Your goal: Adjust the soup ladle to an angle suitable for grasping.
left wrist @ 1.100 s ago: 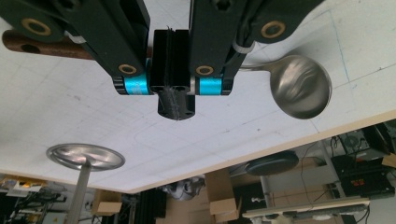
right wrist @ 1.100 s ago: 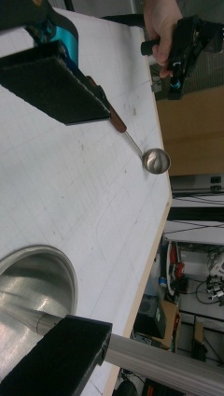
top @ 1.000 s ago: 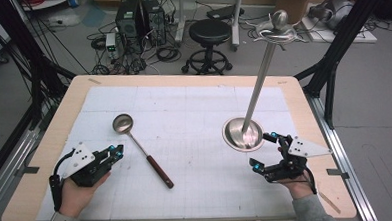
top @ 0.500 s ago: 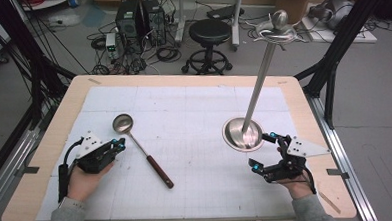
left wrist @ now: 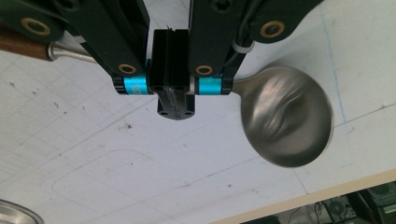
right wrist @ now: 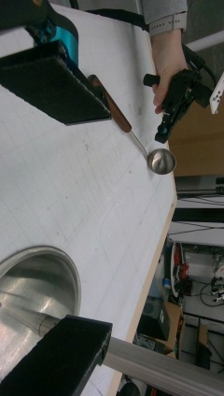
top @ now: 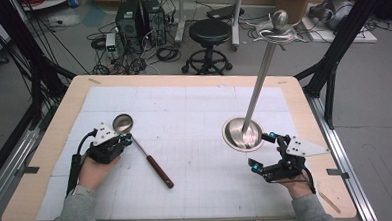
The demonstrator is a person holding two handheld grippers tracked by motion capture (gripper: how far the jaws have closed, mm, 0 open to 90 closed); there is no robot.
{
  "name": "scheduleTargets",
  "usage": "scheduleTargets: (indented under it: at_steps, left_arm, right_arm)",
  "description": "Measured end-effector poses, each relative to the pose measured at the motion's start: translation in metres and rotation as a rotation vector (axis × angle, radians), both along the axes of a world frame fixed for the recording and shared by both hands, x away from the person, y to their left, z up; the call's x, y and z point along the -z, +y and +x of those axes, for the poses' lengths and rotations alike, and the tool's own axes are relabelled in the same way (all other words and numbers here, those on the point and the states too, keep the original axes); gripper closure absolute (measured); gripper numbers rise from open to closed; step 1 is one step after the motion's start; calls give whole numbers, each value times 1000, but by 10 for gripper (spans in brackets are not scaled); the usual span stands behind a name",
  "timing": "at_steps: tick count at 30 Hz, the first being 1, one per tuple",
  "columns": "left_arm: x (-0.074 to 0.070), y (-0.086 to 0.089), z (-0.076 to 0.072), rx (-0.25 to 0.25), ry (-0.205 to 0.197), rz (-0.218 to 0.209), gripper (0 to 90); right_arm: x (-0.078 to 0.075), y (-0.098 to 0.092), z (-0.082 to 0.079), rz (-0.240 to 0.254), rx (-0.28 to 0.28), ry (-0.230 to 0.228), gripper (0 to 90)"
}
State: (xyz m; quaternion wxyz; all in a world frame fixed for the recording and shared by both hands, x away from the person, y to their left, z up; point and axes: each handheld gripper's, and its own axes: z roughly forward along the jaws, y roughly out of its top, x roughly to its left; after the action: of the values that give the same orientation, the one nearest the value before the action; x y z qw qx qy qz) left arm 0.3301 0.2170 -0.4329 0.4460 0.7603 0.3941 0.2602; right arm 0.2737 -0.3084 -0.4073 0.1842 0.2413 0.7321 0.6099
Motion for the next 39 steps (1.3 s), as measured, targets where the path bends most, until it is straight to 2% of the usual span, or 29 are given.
scheduleTargets:
  at_steps: [1,7,12,13,16,17,21,22,25,29,39]
  left_arm:
    - [2,-2,3,-6,8,18,897]
    - [-1,-1,12,-41,16,8,897]
    - [-8,-6,21,-25,11,30,897]
    - [-8,-9,24,-27,20,74,897]
    - [-8,-12,26,-19,12,66,896]
    - [-5,-14,28,-15,21,88,896]
    - [0,-16,31,-22,34,118,896]
    - [1,-16,32,-25,33,112,896]
    - [4,-18,33,-31,41,142,896]
    - [7,-21,35,-19,42,150,896]
    - [17,-23,43,-37,74,165,896]
  right_arm:
    - [0,0,0,-2,-1,-1,6]
    - [0,1,0,-1,-1,-5,6]
    - [-1,1,-1,9,-6,1,6]
    - [-1,1,-1,7,-4,1,6]
    - [0,1,-1,8,-4,3,6]
    - [-1,0,-1,8,-5,3,6]
    - [-1,0,-1,13,-4,0,6]
    - [0,0,0,11,-4,-6,6]
    - [0,2,0,6,-12,5,6]
    - [0,2,0,3,-13,6,6]
    - [1,4,2,-3,-24,9,6]
